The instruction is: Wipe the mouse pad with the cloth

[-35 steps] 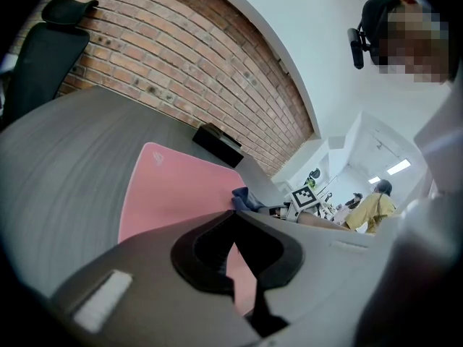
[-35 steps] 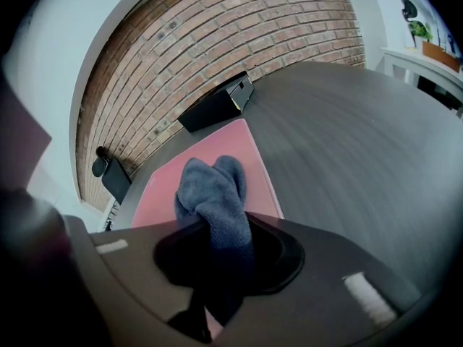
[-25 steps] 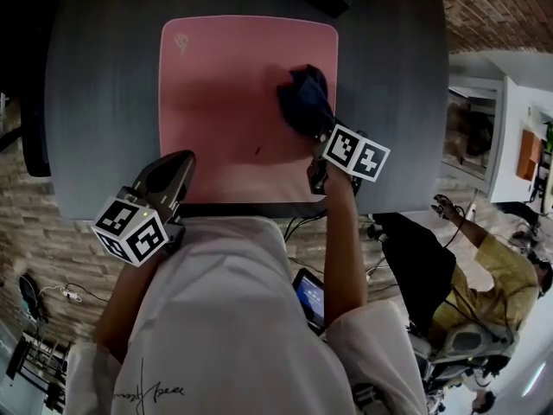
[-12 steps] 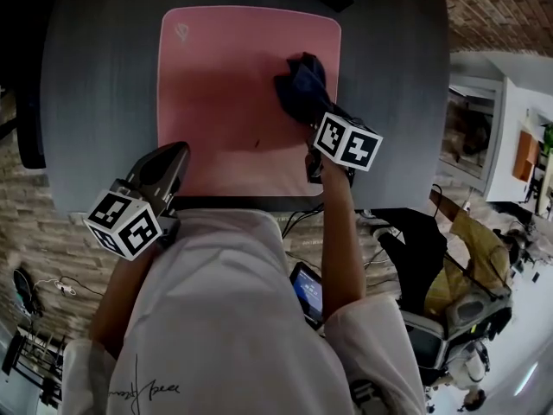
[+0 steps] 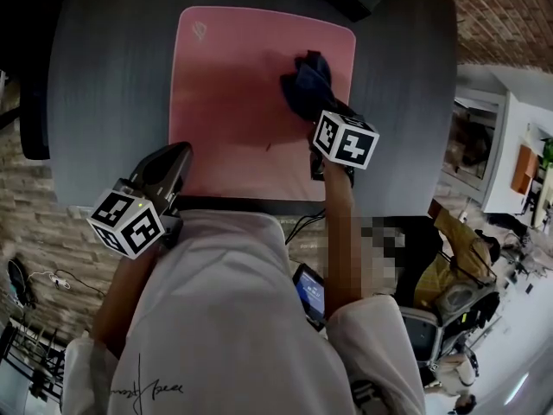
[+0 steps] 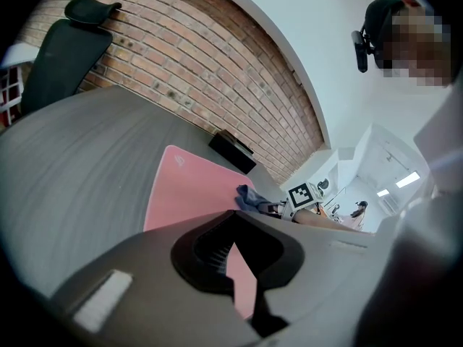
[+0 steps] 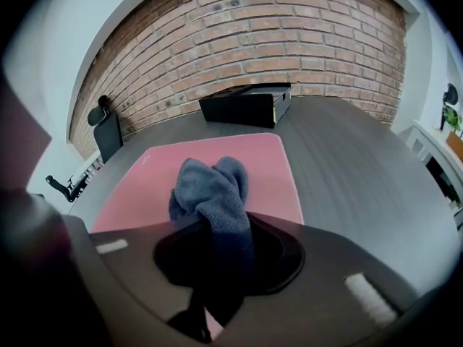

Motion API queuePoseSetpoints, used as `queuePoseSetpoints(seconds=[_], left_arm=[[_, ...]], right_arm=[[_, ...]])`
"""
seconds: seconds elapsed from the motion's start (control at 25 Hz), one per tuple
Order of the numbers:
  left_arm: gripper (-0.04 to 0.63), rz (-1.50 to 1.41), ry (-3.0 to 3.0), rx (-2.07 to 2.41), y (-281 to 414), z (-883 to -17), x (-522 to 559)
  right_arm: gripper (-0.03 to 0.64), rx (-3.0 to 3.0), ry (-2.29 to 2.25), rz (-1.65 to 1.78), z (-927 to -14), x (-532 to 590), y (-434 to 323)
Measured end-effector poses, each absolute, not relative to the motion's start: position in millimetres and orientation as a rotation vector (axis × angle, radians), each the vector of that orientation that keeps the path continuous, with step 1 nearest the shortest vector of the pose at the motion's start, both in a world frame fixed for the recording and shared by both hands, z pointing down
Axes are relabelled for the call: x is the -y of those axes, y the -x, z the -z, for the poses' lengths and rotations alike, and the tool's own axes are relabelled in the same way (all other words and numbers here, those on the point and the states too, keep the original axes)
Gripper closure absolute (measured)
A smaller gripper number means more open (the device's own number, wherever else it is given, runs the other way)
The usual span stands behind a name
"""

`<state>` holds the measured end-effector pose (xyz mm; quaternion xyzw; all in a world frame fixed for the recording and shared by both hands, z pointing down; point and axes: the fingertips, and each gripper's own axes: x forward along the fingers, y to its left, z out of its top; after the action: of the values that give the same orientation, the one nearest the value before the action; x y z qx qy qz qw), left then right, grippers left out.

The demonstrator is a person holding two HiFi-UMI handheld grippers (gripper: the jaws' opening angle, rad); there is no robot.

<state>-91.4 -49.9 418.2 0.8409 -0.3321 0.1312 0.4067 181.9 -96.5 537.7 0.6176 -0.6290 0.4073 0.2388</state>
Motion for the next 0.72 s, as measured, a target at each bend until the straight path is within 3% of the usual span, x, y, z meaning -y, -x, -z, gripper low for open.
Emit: queuePoseSetpoints(seconds=[0.72], left_arm=[[0.581, -0.33, -2.087, 0.827, 118, -427, 55]], right_arm=[[0.532, 1.722, -1.606, -0.937, -532, 133, -136]])
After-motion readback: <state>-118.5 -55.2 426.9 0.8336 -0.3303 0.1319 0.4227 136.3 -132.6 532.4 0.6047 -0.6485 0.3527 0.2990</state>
